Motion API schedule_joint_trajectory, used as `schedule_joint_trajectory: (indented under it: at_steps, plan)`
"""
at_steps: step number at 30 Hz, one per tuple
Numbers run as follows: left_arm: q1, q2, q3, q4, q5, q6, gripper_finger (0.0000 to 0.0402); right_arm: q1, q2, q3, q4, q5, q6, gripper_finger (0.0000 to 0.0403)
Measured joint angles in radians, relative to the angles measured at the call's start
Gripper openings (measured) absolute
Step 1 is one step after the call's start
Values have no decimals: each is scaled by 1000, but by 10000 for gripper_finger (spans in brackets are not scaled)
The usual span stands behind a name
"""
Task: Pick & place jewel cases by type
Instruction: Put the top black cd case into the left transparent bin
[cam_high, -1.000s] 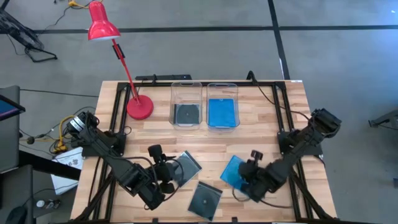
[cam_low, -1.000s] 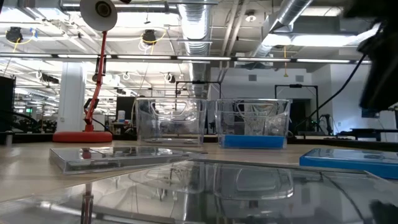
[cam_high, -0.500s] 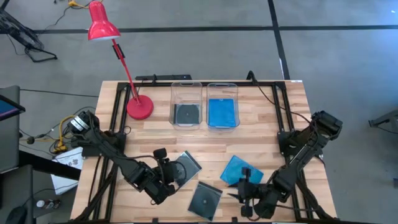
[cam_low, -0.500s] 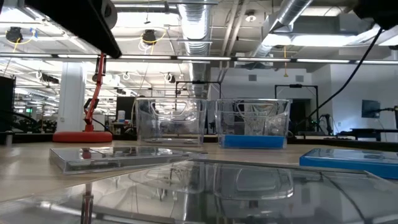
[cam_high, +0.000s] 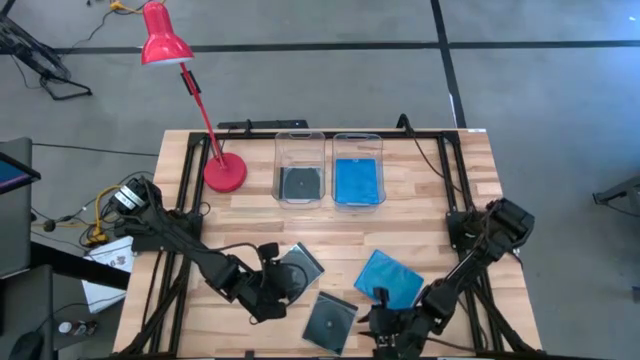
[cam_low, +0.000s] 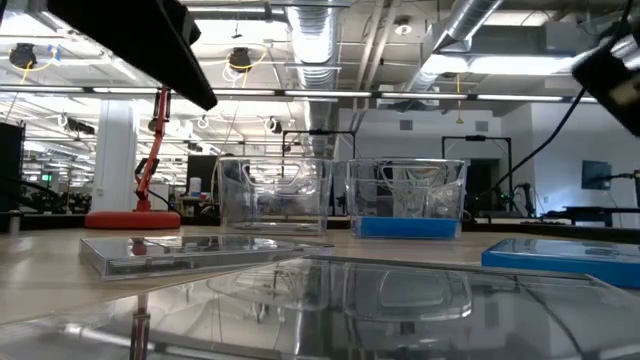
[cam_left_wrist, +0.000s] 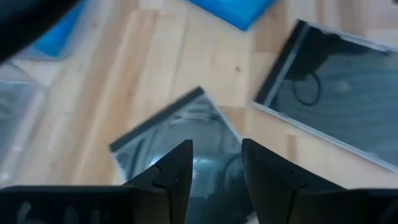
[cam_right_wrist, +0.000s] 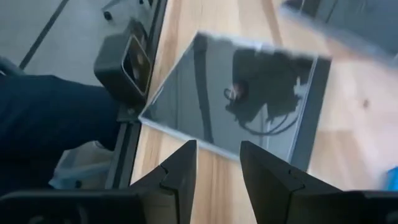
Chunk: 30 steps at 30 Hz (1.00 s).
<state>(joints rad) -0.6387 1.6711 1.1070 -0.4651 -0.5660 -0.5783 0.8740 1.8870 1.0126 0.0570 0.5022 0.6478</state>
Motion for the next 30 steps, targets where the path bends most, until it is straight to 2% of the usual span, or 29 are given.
schedule_joint_trajectory:
  at_steps: [3,13,24,30]
  plan:
    - [0,0,0,8,39,1,132,-6,31,0,-5,-17,39,118]
    - [-8,0,0,16,37,-1,132,-51,83,0,-19,-67,115,118]
    - [-21,0,0,15,37,-7,132,-123,78,3,-103,-93,108,118]
    - [-26,0,0,9,37,-12,132,-190,72,3,-123,-124,22,118]
